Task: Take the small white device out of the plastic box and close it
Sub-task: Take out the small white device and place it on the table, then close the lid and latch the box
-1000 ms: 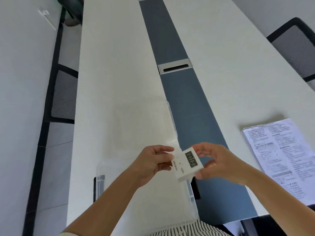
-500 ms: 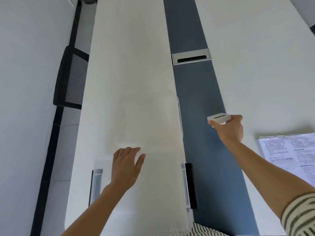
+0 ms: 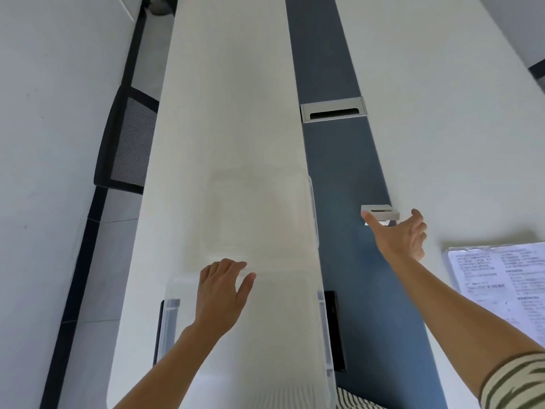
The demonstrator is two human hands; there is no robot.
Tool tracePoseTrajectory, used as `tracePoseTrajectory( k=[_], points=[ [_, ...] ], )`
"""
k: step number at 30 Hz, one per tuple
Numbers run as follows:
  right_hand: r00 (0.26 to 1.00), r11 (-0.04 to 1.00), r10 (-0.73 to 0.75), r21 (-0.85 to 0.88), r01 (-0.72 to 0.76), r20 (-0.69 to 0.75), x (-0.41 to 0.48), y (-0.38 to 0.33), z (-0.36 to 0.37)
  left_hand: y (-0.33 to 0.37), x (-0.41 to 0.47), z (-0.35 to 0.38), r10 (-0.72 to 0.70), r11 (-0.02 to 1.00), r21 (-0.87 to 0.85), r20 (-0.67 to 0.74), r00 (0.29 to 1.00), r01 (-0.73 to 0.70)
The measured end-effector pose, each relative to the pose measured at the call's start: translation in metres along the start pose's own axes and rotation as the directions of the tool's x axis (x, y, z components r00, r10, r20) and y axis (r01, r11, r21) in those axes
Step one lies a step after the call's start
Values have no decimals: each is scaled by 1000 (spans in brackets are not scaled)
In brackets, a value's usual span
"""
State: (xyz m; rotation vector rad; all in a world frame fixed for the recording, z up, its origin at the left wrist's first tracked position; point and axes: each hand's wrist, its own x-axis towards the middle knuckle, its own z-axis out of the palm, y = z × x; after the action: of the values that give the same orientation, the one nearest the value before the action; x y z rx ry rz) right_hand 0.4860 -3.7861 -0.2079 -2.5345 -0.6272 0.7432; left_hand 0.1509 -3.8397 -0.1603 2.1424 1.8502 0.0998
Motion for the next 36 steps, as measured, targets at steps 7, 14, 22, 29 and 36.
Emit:
tracePoseTrajectory(
  k=[7,14,22,29,36],
  points=[
    [939,944,-329,45,326,97,-37,-23,0,-24,-16,-15,-56,983,-180,-199,978,20],
    [857,878,-309,-222,424,413,-54,-50,66,-81,-66,-17,-296,947,-179,-172,940,266],
    [894,839,-236,-385,385,381,-50,-60,102,-95,-112,-1,-435,820,-421,-15,900,389],
    [911,818,-212,-446,364,355,-46,-66,96,-102,-111,6,-453,809,-427,-16,891,403],
    [893,780,-322,-447,438,313,-46,-71,97,-103,-111,9,-452,805,-442,-26,892,395]
  ],
)
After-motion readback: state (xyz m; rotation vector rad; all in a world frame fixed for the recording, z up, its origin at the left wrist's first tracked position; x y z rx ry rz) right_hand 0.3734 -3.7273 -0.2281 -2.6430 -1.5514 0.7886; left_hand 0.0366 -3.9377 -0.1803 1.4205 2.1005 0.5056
